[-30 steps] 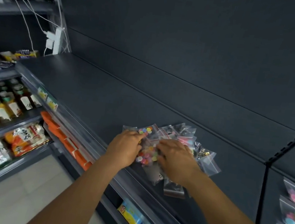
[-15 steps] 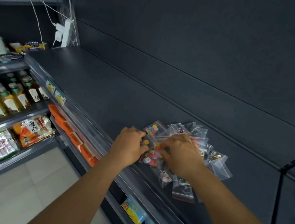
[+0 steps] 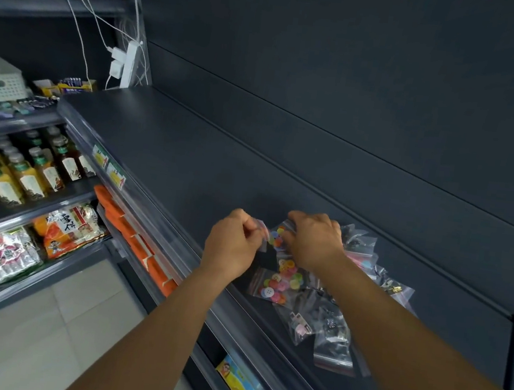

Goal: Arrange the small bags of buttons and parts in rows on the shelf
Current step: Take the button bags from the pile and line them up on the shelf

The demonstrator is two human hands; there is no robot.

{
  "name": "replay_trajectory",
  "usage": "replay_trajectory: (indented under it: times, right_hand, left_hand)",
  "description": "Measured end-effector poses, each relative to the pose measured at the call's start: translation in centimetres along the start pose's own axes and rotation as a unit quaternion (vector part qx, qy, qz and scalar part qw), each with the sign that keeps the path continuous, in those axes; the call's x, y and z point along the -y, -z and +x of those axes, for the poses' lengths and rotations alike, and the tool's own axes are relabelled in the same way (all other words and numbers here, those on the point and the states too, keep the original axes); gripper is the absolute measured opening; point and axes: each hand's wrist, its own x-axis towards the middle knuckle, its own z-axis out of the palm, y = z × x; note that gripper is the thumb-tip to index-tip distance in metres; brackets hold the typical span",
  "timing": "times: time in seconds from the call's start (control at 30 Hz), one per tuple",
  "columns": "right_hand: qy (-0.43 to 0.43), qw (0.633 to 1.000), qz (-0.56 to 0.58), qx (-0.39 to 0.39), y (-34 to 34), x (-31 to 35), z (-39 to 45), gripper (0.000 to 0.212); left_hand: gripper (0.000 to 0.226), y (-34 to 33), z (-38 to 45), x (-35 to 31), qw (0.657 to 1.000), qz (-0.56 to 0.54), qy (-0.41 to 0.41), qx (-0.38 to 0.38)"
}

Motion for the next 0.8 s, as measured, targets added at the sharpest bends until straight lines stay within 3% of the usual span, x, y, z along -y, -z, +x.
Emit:
replay_trajectory:
  times: [0.13,0.3,0.5,0.63,0.8]
  right_hand:
    - [-0.060,0.996,-0.019,0.056,-0.5,0.2,1.8,0.054]
    - [-0.108,0.988,0.032,0.109,-0.7,0.1,3.7,0.041]
    - [-0.057,0.992,0.114,0.000,0.0,-0.6,2.1,0.006]
    - [-0.058,0.948,0.304,-0.071,1.0,-1.0,0.9,0.013]
    - [-0.051,0.867,0.487,-0.093,3.3,-2.5,-1.5,0.011]
  left_hand:
    - [0.027,-0.1,0.6,0.0,0.995,-0.082,0.047,0.032]
    - [0.011,0.2,0.8,-0.1,0.994,-0.091,0.029,0.056]
    - [0.011,0.5,1.1,-0.4,0.989,-0.127,0.049,0.049]
    - [0.016,0.5,1.2,-1.7,0.979,-0.188,0.047,0.058]
    - [0.003,-0.5,1.0,-4.3,0.970,-0.226,0.028,0.082]
